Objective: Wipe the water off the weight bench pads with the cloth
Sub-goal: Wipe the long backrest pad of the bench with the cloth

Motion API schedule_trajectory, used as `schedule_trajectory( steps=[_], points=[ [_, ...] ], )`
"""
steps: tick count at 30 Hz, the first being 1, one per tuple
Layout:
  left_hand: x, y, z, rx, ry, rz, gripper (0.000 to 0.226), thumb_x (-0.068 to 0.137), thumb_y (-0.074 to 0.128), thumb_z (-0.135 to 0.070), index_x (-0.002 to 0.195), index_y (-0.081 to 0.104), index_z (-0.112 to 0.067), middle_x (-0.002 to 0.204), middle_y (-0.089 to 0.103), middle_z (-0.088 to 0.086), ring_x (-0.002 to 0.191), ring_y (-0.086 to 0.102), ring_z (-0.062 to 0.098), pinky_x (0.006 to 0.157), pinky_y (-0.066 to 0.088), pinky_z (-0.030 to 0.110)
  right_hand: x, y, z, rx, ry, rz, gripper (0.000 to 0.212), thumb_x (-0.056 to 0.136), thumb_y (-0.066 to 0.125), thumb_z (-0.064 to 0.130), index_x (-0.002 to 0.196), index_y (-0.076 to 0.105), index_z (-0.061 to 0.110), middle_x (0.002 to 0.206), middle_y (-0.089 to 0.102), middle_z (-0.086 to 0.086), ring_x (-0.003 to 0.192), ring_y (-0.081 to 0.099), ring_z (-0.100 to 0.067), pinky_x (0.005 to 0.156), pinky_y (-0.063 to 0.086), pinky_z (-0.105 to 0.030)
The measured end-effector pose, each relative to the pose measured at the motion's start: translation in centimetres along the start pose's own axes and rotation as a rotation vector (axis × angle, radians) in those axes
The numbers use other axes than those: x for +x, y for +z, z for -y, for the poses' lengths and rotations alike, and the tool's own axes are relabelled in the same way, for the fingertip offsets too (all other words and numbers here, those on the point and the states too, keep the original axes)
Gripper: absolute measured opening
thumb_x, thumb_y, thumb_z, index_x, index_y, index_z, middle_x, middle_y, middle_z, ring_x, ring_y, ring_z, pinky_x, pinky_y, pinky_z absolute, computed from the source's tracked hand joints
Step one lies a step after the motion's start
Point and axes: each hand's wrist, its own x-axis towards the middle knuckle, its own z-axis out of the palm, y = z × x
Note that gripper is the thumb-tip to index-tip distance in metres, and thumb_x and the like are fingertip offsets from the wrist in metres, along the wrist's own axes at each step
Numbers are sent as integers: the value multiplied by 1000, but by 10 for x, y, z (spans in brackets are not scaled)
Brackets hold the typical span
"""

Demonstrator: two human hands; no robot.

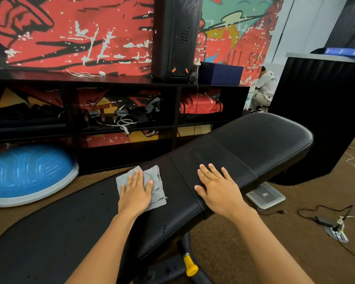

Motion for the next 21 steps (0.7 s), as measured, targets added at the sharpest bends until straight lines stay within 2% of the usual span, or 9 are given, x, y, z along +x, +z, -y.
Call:
schedule_trajectory(
  steps=[11, 17, 21],
  points=[
    [-69, 12, -36, 49, 83, -1, 59, 99, 12, -44, 147, -13, -19, 156, -17, -5, 143, -17, 9, 116, -11, 33, 0, 3, 0, 2, 7, -15, 56, 100, 19, 46, 150, 12, 21, 159, 5, 7, 147, -2, -14, 118, -4, -37],
    [-71, 19, -74, 67, 204, 30, 59, 99, 11, -45, 147, -14, -19, 156, -17, -5, 143, -17, 11, 116, -10, 34, 1, 5, 0, -20, 13, -33, 57, 100, 18, 48, 150, 13, 22, 159, 6, 7, 147, -1, -13, 118, -2, -37],
    [-55, 17, -75, 56, 216, 60, 59, 99, 11, -45, 148, -11, -20, 157, -15, -6, 143, -16, 10, 115, -11, 34, 1, 5, 1, -19, 18, -30, 57, 100, 18, 47, 150, 13, 22, 159, 7, 7, 147, 0, -13, 118, -2, -38]
  ],
)
